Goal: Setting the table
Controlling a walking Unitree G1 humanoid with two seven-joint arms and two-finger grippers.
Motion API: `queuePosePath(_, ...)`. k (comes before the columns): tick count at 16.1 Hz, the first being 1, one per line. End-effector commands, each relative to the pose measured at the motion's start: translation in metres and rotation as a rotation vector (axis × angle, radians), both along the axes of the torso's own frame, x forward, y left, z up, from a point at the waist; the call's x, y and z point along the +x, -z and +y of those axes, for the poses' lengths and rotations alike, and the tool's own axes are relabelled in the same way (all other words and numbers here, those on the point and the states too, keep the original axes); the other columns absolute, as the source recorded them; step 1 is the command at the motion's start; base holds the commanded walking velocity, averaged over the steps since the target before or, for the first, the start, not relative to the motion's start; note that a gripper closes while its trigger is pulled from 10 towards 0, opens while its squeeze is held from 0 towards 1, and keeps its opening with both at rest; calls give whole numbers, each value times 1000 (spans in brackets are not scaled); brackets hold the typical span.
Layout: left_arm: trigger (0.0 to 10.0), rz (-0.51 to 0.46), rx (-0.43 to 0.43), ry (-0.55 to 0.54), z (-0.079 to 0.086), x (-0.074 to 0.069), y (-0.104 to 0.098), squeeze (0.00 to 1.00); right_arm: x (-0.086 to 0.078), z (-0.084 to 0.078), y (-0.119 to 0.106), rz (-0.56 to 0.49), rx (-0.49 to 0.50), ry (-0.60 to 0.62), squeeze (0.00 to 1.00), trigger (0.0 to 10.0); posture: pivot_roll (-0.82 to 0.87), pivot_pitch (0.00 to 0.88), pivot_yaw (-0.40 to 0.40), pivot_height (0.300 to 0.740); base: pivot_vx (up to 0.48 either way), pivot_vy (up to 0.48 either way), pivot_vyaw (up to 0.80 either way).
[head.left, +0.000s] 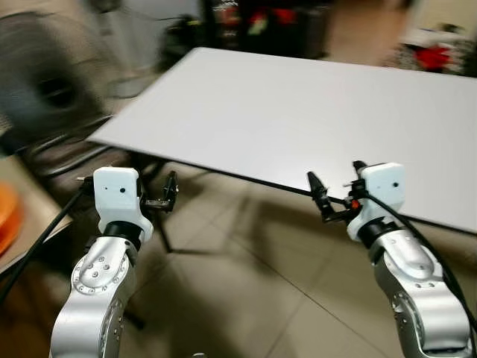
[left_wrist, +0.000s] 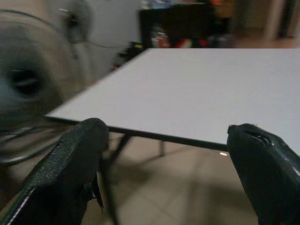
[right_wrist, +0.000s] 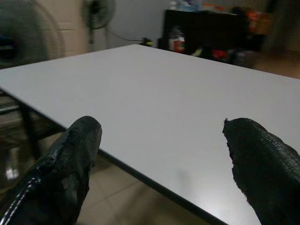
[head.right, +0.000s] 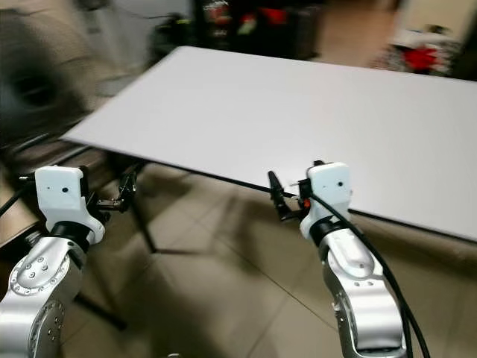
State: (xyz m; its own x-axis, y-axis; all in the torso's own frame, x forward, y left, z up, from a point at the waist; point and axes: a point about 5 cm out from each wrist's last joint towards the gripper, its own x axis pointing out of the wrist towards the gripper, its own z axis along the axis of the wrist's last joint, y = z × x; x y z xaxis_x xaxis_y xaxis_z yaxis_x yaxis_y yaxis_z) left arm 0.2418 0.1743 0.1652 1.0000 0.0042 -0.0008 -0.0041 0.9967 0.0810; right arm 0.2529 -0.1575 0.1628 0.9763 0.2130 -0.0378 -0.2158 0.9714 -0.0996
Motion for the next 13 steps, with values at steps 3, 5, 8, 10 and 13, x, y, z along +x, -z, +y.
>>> queuePosePath(3,10000,-93,39,-114,6,6,-7,0,2,3,1,-3,25,-12,1000,10000,-67,0,68,740,0,0,800)
queuePosePath(5,10000,-98,-67,-188,6,6,-5,0,3,0,4,10,40,17,1000,10000,-83,0,64,740,0,0,800)
queuePosePath(8,10000,-72,-14,-200,10,5,-1,0,3,-5,3,16,34,56,1000,10000,-84,0,69,740,0,0,800)
queuePosePath(10,10000,-39,38,-133,8,5,0,0,5,-4,1,5,25,29,1000,10000,-83,0,66,740,0,0,800)
queuePosePath(13,10000,-34,-7,-76,4,0,-1,0,7,3,2,32,65,-9,1000,10000,-76,0,54,740,0,0,800)
